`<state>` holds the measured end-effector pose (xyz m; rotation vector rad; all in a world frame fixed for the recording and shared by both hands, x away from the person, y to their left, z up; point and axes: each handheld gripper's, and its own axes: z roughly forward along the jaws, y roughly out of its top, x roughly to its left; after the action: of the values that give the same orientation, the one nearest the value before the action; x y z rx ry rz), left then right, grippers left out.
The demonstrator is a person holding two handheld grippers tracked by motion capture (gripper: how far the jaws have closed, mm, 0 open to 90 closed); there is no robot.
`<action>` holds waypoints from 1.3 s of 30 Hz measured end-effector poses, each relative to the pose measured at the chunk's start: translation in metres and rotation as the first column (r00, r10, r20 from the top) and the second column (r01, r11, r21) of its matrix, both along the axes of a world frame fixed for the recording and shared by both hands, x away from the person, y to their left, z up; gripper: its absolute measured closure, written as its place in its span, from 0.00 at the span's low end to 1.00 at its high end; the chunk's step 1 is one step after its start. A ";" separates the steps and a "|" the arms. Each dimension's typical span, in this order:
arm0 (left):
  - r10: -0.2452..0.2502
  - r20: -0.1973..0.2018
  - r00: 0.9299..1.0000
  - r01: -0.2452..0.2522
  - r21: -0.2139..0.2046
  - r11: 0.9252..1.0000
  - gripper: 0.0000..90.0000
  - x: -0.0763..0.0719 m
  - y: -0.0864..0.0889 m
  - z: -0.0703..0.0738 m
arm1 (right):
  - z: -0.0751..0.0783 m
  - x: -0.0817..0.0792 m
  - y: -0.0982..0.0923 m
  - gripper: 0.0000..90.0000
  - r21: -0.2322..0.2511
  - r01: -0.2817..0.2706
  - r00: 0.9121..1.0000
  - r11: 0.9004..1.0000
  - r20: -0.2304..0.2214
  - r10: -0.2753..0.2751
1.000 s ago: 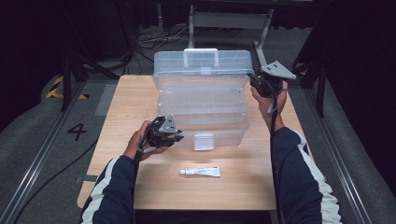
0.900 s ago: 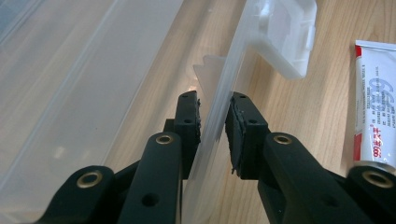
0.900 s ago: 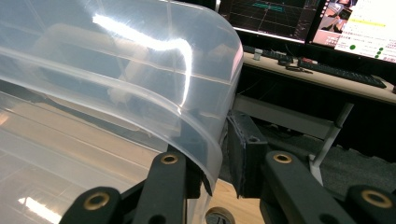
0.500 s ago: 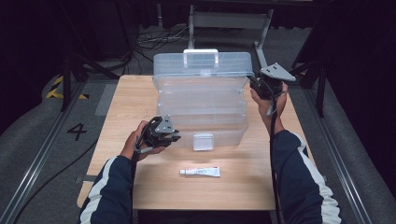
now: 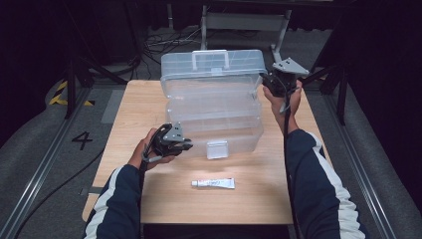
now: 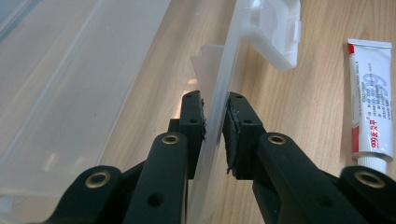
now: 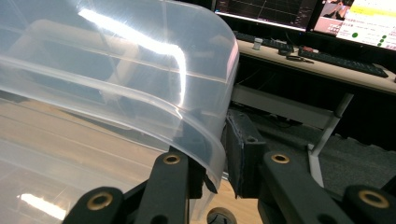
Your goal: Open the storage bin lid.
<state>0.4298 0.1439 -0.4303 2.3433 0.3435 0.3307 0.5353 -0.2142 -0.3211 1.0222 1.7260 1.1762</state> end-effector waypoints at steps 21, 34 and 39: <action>-0.040 -0.025 0.999 0.039 -0.034 0.999 0.91 0.003 0.005 -0.002 | 0.008 0.039 0.010 0.92 -0.061 0.003 1.000 0.998 0.013 -0.003; -0.046 -0.029 0.999 0.045 -0.040 0.998 0.91 0.000 0.010 -0.002 | 0.015 0.063 0.017 0.93 -0.073 0.007 0.999 0.997 -0.051 -0.011; -0.038 -0.031 0.999 0.037 -0.038 0.999 0.90 -0.001 0.014 -0.002 | 0.015 0.072 0.018 0.93 -0.058 0.000 0.997 0.998 -0.071 -0.004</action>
<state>0.4290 0.1575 -0.4321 2.3176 0.3178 0.2677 0.6070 -0.1967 -0.3062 1.0416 1.8030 1.0942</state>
